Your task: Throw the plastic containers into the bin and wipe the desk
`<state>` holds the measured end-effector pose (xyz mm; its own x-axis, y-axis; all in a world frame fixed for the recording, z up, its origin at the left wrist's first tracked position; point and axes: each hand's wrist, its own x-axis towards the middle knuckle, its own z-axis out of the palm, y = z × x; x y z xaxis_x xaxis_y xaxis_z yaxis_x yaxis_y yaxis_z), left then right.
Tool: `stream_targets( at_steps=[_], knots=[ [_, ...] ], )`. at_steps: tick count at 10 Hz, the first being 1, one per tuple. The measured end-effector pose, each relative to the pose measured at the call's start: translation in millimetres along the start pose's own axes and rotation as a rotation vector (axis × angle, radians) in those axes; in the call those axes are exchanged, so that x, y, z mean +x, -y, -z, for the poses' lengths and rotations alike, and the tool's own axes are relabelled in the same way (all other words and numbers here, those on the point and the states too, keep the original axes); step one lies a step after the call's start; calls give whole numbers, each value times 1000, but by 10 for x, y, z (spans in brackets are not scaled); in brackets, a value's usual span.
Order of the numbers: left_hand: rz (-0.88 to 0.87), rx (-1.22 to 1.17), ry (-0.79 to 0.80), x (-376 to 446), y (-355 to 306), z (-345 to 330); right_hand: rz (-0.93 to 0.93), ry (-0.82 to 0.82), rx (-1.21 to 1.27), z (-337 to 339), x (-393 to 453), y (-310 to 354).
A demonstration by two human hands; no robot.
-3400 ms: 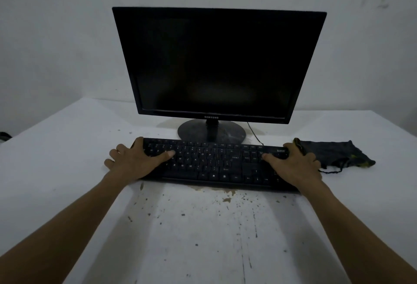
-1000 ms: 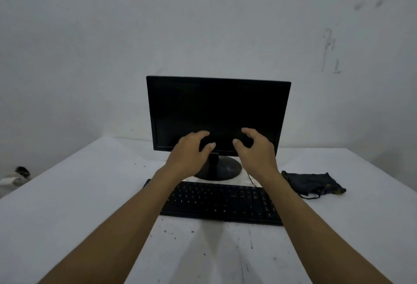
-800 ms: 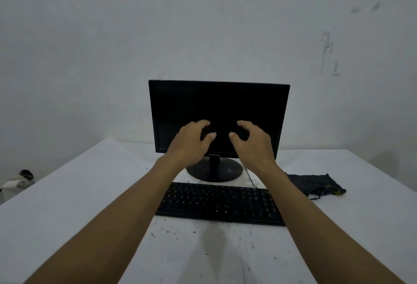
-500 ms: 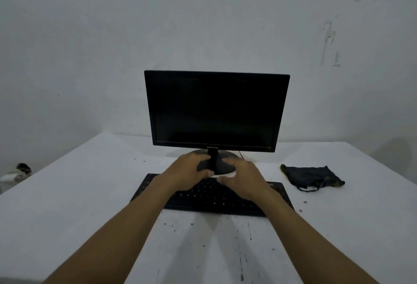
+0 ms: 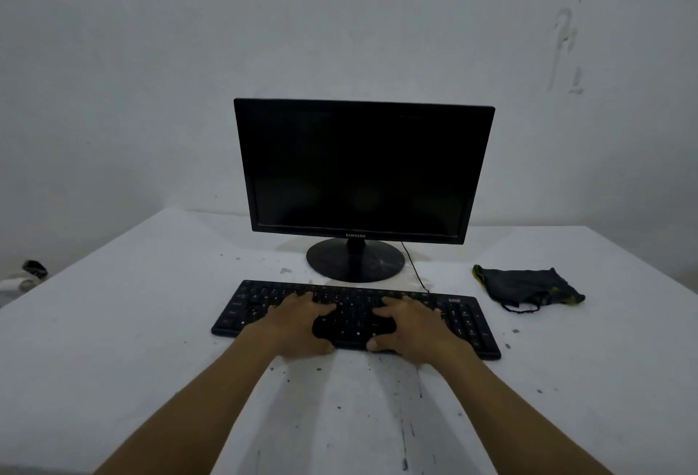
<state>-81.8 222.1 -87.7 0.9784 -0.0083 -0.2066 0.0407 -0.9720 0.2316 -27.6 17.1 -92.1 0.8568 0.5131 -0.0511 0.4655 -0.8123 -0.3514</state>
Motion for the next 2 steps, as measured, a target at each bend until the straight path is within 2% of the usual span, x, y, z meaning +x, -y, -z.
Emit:
stream_targets(
  at_steps=[1, 2],
  knots=[
    [-54, -100, -38, -13, 15, 39, 22, -85, 169, -16, 1, -41],
    [-98, -269, -196, -37, -26, 194, 42, -294, 389, 94, -26, -12]
  ],
)
